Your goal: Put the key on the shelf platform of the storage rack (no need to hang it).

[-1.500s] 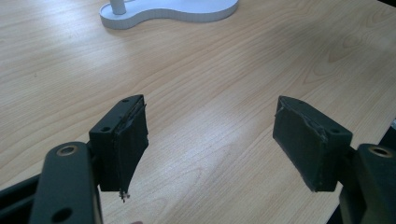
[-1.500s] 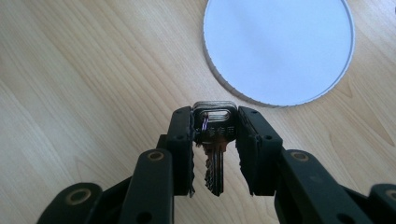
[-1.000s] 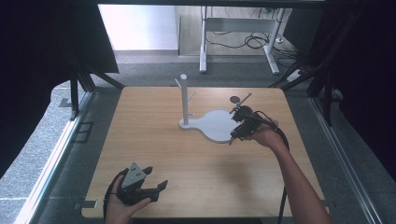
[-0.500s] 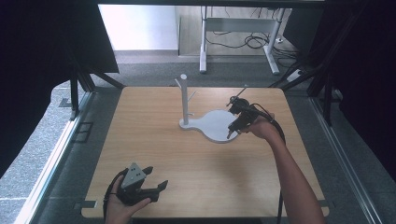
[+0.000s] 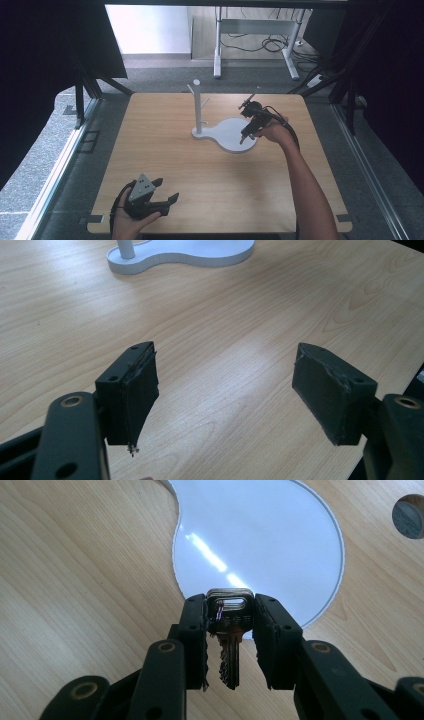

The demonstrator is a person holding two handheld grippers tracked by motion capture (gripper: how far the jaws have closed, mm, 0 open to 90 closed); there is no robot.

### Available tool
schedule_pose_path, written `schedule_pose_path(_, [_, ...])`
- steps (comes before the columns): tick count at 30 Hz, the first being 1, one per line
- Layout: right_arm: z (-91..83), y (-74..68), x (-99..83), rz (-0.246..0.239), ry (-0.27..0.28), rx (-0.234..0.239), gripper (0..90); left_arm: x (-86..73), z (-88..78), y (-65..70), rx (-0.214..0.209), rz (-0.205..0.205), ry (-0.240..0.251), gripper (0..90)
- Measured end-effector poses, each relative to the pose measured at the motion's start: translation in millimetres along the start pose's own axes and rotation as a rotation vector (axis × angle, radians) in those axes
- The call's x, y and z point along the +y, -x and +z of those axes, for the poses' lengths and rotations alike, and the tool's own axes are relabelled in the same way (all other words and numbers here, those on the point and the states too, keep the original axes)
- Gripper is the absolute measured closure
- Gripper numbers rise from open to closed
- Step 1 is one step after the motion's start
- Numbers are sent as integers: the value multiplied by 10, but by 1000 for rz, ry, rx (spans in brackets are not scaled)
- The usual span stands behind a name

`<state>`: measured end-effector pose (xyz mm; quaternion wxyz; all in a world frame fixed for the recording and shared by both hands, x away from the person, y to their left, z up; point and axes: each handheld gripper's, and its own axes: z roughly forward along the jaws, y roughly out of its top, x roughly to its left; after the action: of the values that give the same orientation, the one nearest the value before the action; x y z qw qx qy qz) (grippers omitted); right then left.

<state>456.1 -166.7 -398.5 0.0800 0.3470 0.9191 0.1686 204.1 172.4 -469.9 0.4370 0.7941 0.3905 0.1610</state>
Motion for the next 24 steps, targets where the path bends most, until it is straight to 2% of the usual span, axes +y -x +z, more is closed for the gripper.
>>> schedule_pose_path(7, [19, 35, 30, 12, 5, 0, 680, 2, 8, 4, -4, 1, -3, 266])
schedule_pose_path(15, [131, 112, 70, 33, 9, 2, 680, 6, 20, 20, -6, 6, -4, 266])
schedule_pose_path(24, [263, 126, 152, 42, 12, 6, 680, 0, 20, 5, -5, 4, -6, 266])
